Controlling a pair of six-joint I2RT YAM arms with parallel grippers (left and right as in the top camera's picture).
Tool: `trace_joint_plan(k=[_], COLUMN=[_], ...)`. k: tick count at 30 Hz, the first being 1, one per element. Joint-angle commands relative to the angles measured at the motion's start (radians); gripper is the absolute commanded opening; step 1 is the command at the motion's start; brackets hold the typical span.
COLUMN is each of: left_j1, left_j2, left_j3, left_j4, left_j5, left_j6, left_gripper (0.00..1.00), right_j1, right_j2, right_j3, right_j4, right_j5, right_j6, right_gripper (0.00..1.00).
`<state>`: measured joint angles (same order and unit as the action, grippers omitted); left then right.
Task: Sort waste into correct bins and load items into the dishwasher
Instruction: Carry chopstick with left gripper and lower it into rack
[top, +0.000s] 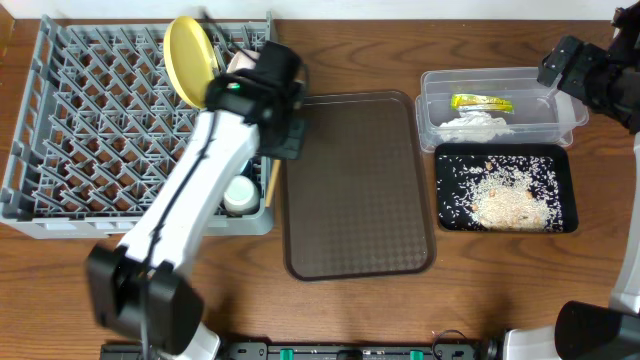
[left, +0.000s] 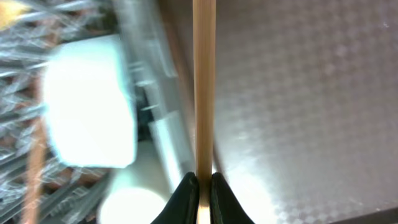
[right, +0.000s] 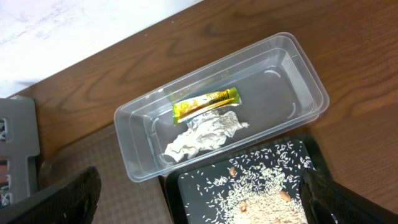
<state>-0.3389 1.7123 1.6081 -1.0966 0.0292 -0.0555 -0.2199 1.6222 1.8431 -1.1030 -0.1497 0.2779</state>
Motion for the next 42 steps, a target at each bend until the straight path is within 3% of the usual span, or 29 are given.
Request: trace_joint_plan(k=[1,5,12,19,23,26,28,34,42], left_j1=[0.064,0.156,0.283,0.314,0.315,0.315,0.315,0.317,0.317], left_j2=[-0.051,-0.053,0.018,0.133,0.167,0.174,0.174,0.169,0.098], left_j3=[0.015,0.01,-0.03,-0.034,-0.034,-0.034,-0.034,-0.033,-0.033], left_j4=[-0.026,-0.035,0.021,0.037,0.036,0.037,0.037,0.035,0.002], left_j5=[-0.098,-0.228,-0.236,-0.236,-0.236,-0.236,-0.236,-0.237,-0.223], left_j6=[-0.008,0.002,0.153,0.229,0.228,0.228,0.228,0.225,0.091], left_gripper=[0.08,0.08,0.08,0.07,0.08,0.3,0.38,0.39,0.37], right_j1=[0.004,0.004,0.004,0.004,0.004,0.004,0.004,0.004,0.004], right_j2=[0.005,0.005,0.005,0.005,0.005,0.005,0.005,0.005,0.005], right_j3=[0.01,0.01,0.01,0.01,0.01,0.01,0.01,0.01,0.01], right_j4=[-0.002,-0.002,-0.002,-0.002,-0.002,-0.002,-0.002,-0.002,-0.002], right_j5=[-0.005,-0.005,-0.005,-0.005,-0.005,-0.005,-0.005,-0.005,-0.005], right_j6=[0.006,0.006,0.006,0.006,0.006,0.006,0.006,0.006,0.006], right_gripper=[0.99,0.99,0.99,0.99,0.99,0.99,0.99,0.99,0.99])
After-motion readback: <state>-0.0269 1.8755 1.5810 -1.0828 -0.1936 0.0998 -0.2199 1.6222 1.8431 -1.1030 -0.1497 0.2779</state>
